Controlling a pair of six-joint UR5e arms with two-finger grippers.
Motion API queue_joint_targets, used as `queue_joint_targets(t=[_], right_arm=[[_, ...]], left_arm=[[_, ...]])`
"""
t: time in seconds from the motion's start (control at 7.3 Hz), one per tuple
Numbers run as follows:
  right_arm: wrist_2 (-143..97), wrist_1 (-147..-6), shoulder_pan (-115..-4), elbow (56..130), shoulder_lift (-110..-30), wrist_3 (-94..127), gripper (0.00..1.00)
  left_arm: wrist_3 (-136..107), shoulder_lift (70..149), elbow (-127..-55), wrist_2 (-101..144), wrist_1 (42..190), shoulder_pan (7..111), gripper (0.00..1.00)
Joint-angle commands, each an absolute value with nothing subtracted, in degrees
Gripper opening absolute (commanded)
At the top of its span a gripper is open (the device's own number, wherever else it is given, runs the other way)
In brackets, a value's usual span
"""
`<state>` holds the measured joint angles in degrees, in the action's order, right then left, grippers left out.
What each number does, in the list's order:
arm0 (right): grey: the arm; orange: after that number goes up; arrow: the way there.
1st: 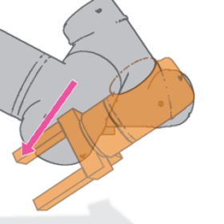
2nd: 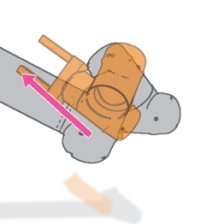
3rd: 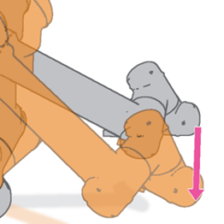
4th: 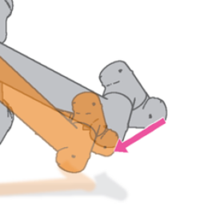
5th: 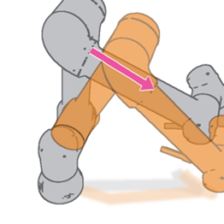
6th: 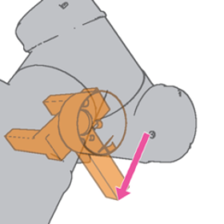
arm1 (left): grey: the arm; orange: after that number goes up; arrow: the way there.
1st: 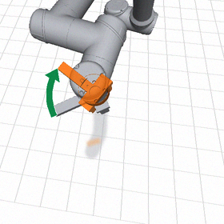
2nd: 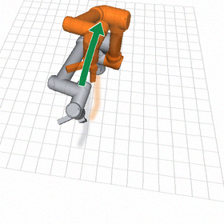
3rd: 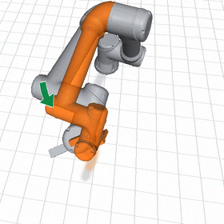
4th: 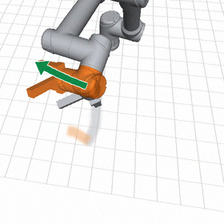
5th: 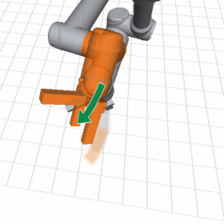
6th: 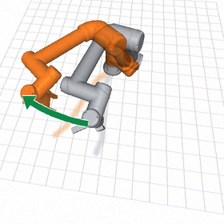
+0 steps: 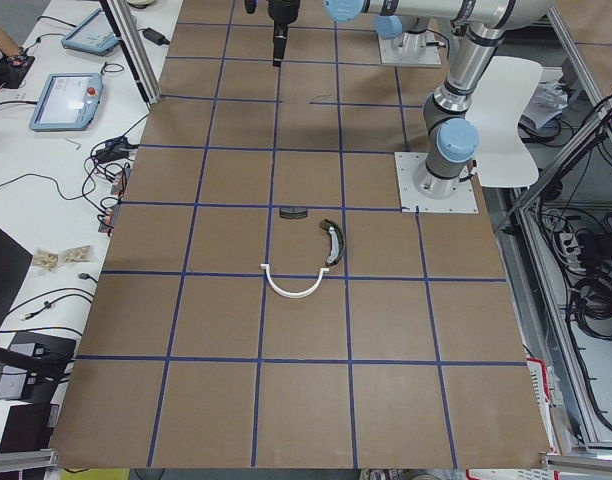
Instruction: Place bearing gear from tray to pile
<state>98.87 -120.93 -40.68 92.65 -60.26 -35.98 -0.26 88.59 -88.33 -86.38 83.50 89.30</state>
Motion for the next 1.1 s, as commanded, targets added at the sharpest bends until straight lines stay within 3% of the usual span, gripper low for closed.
queue_joint_targets(t=[0.0, 0.55, 0.96], right_arm=[[99.7, -122.3, -40.6, 92.8, -58.6, -35.9, 0.59], [99.8, -122.3, -40.6, 92.8, -57.1, -35.4, 0.59], [100.6, -122.2, -40.6, 93.1, -57.0, -35.5, 0.51]], left_arm=[[-0.3, 88.6, -88.3, -86.3, 83.6, 89.3, 1.00], [-0.3, 88.6, -88.4, -86.3, 83.6, 89.3, 1.00], [-0.3, 88.6, -88.4, -86.3, 83.6, 89.3, 1.00]])
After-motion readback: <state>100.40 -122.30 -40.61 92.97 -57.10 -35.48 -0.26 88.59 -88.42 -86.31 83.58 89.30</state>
